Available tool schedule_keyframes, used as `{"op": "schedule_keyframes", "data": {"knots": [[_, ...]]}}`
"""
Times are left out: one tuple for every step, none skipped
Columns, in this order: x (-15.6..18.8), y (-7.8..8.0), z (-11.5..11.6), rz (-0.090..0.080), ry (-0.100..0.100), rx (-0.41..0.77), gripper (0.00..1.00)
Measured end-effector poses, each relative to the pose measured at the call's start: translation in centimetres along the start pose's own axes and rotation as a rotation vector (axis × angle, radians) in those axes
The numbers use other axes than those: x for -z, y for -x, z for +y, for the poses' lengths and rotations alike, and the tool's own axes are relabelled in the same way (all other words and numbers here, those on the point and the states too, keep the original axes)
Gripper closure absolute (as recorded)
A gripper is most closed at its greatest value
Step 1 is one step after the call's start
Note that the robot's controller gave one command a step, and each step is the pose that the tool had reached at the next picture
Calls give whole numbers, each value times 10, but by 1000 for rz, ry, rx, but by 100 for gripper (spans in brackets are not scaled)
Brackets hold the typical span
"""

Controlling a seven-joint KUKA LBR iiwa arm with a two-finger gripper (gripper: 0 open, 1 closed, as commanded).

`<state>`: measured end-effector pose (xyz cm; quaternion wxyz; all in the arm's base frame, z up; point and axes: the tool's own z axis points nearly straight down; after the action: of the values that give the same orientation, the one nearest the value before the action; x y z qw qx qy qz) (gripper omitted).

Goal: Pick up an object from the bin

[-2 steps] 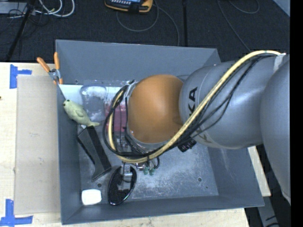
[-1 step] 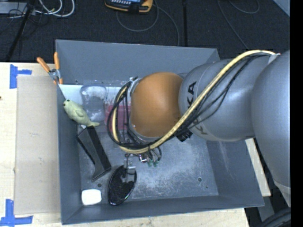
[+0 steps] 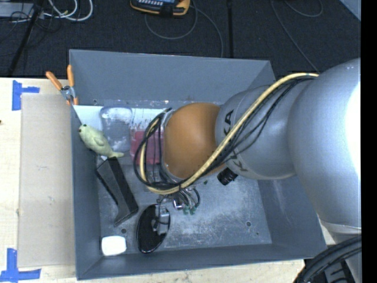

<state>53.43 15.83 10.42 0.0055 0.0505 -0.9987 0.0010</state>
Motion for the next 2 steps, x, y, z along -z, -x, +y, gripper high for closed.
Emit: {"op": "schedule_keyframes", "data": {"knots": [[-12, -1, -2, 3, 1, -80, 0], [-32, -51, 5, 3, 2, -106, 100]]}}
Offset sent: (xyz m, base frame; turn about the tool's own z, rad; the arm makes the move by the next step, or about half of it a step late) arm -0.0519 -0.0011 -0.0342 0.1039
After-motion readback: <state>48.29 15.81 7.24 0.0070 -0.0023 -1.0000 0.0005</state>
